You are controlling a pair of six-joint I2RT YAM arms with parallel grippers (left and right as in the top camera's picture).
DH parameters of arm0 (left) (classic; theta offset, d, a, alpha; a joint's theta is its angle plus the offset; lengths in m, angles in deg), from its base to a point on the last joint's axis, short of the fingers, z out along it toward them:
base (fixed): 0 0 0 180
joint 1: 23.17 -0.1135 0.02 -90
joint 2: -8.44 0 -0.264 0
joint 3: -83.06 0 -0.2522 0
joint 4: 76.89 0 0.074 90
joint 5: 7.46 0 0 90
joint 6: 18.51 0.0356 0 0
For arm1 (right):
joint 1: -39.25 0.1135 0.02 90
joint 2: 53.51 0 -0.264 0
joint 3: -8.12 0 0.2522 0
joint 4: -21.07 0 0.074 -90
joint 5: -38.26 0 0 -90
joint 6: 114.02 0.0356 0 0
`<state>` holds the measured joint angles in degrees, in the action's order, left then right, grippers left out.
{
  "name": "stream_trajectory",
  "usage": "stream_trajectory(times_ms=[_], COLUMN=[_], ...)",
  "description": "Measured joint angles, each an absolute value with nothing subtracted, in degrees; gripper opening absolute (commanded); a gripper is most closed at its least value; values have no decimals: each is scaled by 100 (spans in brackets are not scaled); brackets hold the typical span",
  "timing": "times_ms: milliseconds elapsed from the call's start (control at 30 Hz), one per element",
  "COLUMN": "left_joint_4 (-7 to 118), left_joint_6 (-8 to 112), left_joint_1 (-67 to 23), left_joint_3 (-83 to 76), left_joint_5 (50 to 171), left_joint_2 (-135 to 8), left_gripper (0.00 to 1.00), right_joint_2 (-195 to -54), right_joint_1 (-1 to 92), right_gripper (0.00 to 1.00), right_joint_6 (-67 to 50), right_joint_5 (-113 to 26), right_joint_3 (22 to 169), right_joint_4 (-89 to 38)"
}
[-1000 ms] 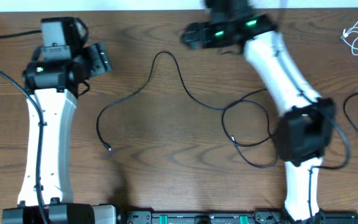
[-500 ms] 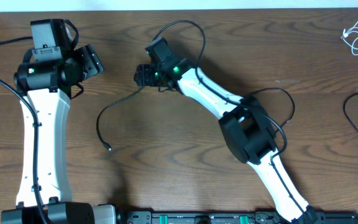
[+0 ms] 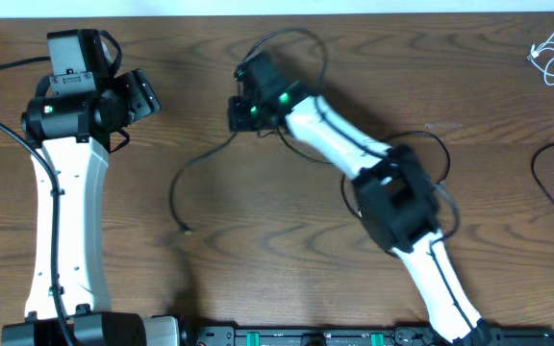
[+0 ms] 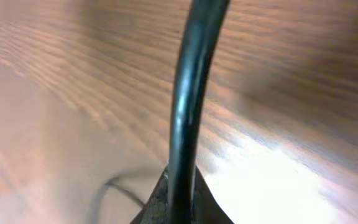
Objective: Untangle cables
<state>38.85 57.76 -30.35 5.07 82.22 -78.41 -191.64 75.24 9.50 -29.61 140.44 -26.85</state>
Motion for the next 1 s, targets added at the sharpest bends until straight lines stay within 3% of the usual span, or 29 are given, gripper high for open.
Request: stream_trajectory(times_ms=[233, 433, 600, 867, 1000], left_joint_4=[3893, 3902, 3928, 3939, 3941], left_joint_6=[5776, 5776, 5776, 5776, 5776], left_joint_1=[-3035, -3035, -3035, -3035, -3035], left_joint_3=[507, 507, 507, 507, 507], left_joint_5=[8220, 8220, 8220, 8222, 8222], left_joint_2=[-7841, -7841, -7841, -7841, -7841], left_gripper=[80, 80, 80, 80, 80], right_joint_2=[-17046, -16801, -16818, -16825, -16843], right_joint_1=[6525, 5852, 5426, 5384, 5430], right_gripper=[1, 1, 1, 1, 16], right_joint_6=[-55, -969, -1677, -1974, -2025], right_joint_5=[-2065, -2049, -3035, -4524, -4620], right_joint_3=[14114, 14132, 14099, 13301, 12379], right_joint_4=[-4785, -6796, -8273, -8330, -7806])
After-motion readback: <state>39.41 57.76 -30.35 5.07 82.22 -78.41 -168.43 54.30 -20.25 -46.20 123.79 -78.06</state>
